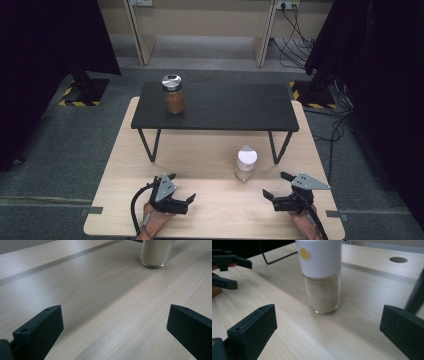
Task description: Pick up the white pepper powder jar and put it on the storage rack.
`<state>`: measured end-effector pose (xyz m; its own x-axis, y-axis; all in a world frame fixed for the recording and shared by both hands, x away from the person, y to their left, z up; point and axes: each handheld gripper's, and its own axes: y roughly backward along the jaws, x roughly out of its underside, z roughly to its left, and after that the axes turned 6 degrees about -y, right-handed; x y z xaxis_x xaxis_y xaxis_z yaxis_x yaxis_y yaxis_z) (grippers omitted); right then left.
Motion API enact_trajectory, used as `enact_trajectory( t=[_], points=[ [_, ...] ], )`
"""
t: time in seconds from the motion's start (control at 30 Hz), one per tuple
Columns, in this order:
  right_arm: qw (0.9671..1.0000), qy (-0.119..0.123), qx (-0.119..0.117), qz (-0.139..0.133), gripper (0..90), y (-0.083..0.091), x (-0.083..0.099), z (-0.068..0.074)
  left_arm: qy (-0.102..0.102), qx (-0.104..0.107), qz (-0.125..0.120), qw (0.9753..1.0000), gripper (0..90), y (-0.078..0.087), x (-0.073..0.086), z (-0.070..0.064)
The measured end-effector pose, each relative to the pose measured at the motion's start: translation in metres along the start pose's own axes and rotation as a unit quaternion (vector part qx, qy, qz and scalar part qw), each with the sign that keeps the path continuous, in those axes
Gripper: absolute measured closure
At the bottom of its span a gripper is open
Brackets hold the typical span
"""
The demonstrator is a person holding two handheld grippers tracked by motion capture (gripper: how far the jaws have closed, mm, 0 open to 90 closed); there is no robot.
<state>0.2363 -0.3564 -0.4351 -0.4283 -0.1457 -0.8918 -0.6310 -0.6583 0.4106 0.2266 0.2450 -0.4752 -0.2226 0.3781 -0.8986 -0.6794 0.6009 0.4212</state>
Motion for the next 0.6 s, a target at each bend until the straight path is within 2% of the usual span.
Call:
enact_trajectory(
  t=[0.1,0.17,0.23,0.33,0.43,0.6],
  points=[
    [0.9999,-0.009,-0.010,-0.006,1.1,-0.007,-0.002,0.006,0.000,0.000,0.000,1.0000,0.0,0.000,0.000,0.000],
    [0.9999,-0.010,0.005,-0.008,1.3,-0.013,-0.005,0.015,-0.001,0.000,0.001,1.0000,0.0,0.000,0.000,0.000],
    [0.9999,-0.010,0.008,-0.011,1.6,-0.018,-0.007,0.019,-0.002,0.000,0.001,1.0000,0.0,0.000,-0.001,0.000],
    [0.9998,-0.008,0.008,-0.014,1.6,-0.025,-0.011,0.021,-0.002,0.001,0.002,1.0000,0.0,0.000,-0.001,0.000],
    [0.9996,0.002,0.027,-0.010,3.1,-0.035,-0.019,0.025,-0.002,0.002,0.001,1.0000,0.0,0.000,-0.001,0.000],
    [0.9993,0.002,0.028,-0.023,4.4,-0.046,-0.025,0.023,-0.004,0.001,0.002,1.0000,0.0,0.000,-0.001,0.000]
  ],
)
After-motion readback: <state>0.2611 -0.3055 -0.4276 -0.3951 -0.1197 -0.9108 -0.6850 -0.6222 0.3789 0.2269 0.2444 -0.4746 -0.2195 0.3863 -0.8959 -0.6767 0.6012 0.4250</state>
